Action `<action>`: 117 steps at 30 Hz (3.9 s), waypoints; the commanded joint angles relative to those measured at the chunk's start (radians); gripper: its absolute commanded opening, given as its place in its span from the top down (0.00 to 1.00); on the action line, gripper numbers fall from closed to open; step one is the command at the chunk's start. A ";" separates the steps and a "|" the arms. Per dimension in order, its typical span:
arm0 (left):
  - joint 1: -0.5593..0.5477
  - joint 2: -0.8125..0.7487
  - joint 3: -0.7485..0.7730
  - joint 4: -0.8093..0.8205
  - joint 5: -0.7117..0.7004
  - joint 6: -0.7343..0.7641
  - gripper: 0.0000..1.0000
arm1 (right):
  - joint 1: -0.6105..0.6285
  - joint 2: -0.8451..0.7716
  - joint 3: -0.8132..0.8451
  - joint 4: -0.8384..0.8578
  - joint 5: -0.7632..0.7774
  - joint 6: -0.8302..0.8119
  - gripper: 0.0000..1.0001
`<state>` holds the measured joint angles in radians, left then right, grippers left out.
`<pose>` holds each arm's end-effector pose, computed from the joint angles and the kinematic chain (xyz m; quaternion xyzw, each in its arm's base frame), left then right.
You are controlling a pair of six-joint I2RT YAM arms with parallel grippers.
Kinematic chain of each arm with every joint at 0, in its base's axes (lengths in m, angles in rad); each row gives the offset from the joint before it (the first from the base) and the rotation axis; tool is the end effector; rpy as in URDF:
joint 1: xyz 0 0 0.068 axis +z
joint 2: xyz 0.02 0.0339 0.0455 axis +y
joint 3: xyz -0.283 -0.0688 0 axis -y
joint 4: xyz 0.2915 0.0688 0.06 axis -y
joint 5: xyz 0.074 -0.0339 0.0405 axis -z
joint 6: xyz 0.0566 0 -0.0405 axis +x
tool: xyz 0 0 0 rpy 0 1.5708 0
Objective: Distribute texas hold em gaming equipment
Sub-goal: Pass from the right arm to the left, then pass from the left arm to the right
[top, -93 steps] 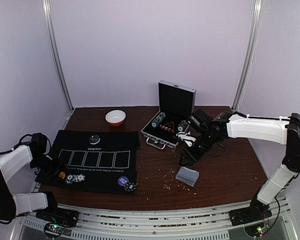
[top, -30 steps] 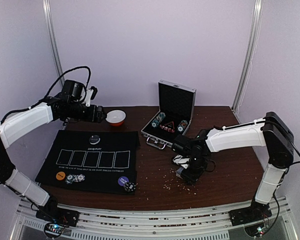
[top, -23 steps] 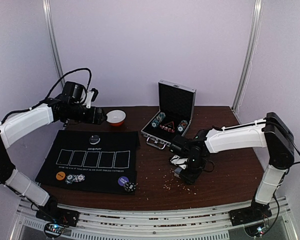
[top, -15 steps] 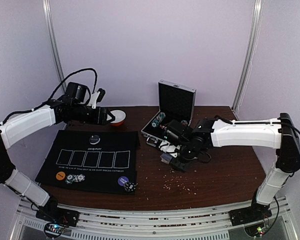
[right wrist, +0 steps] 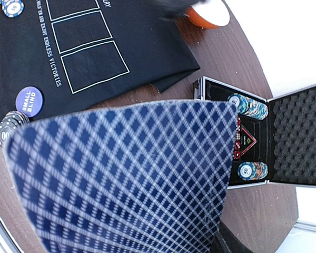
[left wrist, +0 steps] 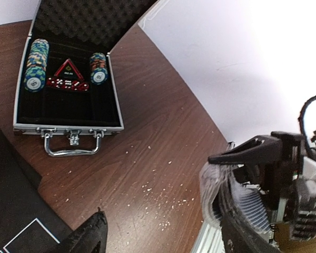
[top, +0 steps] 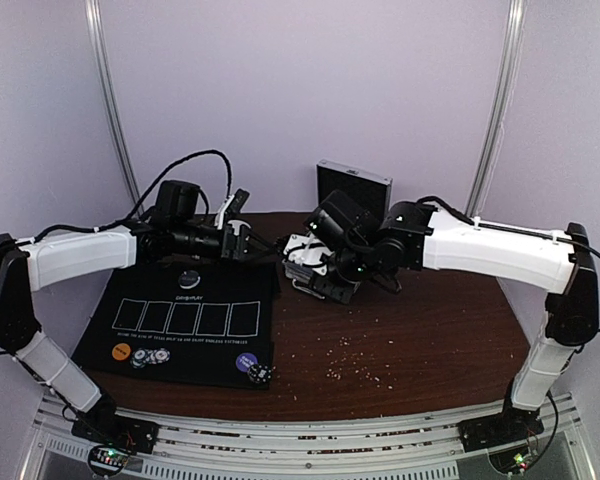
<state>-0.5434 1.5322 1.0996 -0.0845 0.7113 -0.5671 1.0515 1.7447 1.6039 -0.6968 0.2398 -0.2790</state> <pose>0.3237 -0.2387 0.2708 0.1655 0.8123 -0.5042 0.2419 0.2361 0.3860 0.3149 -0.5384 0.7557 0.0306 0.3717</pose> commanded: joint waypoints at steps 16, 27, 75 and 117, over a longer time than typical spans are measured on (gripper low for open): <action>-0.045 0.081 -0.106 0.365 0.196 -0.170 0.15 | 0.050 0.072 0.054 -0.019 0.107 -0.087 0.52; -0.078 0.121 -0.110 0.336 0.211 -0.158 0.18 | 0.050 0.088 0.066 -0.012 0.145 -0.094 0.52; -0.123 0.091 -0.085 0.296 0.311 -0.056 1.00 | -0.003 -0.019 -0.162 0.275 -0.044 -0.106 0.21; -0.127 0.126 0.055 -0.011 0.196 0.125 0.65 | -0.025 0.024 -0.146 0.291 -0.107 -0.106 0.55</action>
<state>-0.6525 1.6497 1.0763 0.0193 0.9310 -0.5533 1.0332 1.7676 1.4471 -0.4332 0.1131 -0.4000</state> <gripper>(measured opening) 0.335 0.516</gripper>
